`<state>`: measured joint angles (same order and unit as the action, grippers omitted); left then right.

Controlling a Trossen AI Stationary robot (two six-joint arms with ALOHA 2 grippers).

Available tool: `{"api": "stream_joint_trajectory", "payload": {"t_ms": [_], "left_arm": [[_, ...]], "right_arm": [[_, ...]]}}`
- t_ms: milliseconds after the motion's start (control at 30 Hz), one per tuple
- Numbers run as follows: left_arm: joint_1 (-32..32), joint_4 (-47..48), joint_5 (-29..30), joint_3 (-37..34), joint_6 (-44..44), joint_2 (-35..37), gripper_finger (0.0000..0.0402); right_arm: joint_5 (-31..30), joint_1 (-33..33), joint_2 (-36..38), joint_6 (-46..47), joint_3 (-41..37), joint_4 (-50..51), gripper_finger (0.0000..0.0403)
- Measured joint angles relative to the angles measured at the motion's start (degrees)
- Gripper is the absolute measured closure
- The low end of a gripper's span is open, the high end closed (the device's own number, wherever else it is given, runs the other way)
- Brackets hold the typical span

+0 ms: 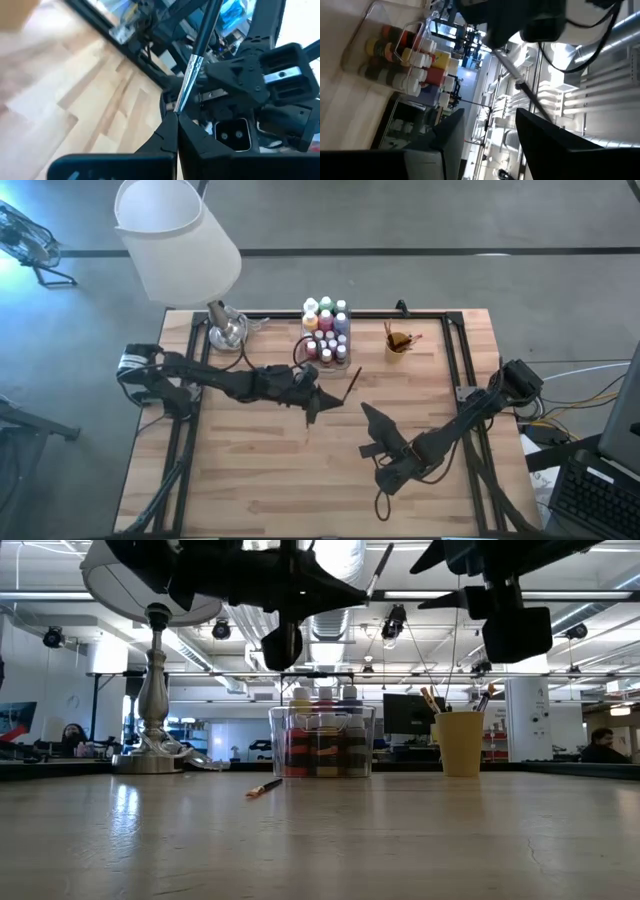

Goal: Pick & Place Paint Supplies
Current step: Put the silver paint brush into the cup

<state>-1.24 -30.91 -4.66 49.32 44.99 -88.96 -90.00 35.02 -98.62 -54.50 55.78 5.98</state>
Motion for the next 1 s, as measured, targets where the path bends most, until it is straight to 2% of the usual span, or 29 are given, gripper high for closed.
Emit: {"api": "stream_joint_trajectory", "payload": {"t_ms": [200,367,600,833,1000], "left_arm": [[1.0,1.8,-3.8,-0.2,6.3,-0.7,0.0401],[0.9,3.8,-4.1,-0.2,8.5,-1.0,0.0401],[0.7,3.1,-3.5,0.6,7.6,-1.1,0.0401],[0.6,4.0,-3.9,0.9,7.0,-1.1,0.0401],[0.6,4.0,-4.4,0.9,6.9,-1.1,0.0401]], "right_arm": [[0.0,0.6,0.0,-1.5,2.1,-0.1,0.0234],[1.7,0.6,0.0,-2.0,4.5,-0.2,0.0234],[7.5,-0.9,0.0,-5.8,6.0,-0.6,0.0242],[8.3,-3.1,0.0,-8.3,6.8,-0.7,0.0263],[12.5,-4.1,0.0,-8.7,7.9,-0.8,0.027]]}}
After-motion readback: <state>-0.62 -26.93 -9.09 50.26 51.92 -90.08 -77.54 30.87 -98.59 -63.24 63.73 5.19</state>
